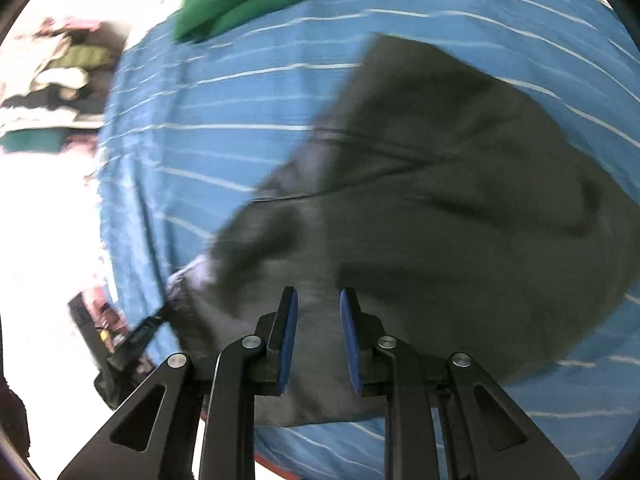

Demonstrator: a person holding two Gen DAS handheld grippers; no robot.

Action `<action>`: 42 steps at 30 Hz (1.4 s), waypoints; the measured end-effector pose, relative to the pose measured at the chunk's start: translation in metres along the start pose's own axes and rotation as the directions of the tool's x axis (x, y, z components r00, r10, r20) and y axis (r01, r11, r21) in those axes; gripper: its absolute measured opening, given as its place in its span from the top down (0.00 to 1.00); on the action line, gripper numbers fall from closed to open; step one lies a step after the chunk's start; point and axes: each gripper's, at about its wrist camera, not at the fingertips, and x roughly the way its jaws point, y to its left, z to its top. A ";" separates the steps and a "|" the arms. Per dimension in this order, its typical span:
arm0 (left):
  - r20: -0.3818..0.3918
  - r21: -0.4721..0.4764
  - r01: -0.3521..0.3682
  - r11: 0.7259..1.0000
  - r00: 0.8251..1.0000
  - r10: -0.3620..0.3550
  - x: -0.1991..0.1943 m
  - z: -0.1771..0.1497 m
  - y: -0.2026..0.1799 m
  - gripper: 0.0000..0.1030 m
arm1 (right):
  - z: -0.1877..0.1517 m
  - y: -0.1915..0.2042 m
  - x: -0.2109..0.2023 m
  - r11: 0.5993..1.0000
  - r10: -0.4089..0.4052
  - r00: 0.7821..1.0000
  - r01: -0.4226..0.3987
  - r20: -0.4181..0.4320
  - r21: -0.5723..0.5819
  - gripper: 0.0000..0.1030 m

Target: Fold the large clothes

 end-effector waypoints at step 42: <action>-0.051 0.298 0.084 0.951 0.996 -0.072 0.036 -0.033 -0.174 0.00 | -0.017 -0.260 -0.027 0.767 0.391 0.821 -0.540 0.416 0.346 0.59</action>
